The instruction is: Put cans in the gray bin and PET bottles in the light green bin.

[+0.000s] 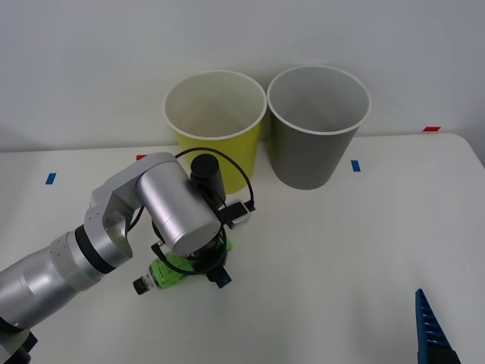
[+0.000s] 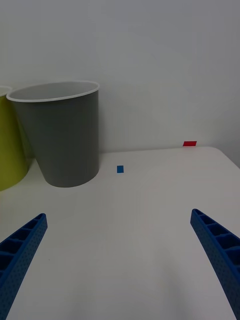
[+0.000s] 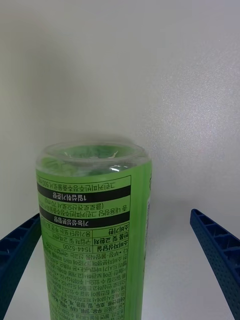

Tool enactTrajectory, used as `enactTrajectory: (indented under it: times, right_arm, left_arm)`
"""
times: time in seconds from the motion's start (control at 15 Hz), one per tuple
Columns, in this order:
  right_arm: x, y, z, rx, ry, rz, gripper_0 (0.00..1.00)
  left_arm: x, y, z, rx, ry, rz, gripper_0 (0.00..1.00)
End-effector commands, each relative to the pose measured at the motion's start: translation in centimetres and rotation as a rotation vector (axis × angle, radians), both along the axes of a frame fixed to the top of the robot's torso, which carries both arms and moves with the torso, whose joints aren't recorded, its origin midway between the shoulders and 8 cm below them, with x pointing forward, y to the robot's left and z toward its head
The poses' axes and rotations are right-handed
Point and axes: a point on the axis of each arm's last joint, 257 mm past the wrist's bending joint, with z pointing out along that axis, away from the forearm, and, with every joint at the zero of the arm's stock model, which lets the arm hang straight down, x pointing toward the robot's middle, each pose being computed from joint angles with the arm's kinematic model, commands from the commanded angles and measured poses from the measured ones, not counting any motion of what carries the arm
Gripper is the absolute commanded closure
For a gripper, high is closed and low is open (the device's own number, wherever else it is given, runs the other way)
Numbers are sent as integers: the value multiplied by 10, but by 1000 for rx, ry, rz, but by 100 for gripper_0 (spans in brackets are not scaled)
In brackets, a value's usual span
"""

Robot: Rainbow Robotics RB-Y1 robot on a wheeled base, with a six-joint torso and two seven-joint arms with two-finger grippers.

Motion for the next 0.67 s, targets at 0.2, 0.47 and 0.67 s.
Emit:
enactTrajectory:
  times: [0.2,0.47,0.67]
  right_arm:
    - [0,0,0,0,0,0,0]
    - [0,0,0,0,0,0,0]
    - [0,0,0,0,0,0,0]
  left_arm:
    - [7,0,-1,7,-13,16,0]
    - [6,-1,-2,8,-11,11,100]
    - [5,-1,-2,10,-11,4,100]
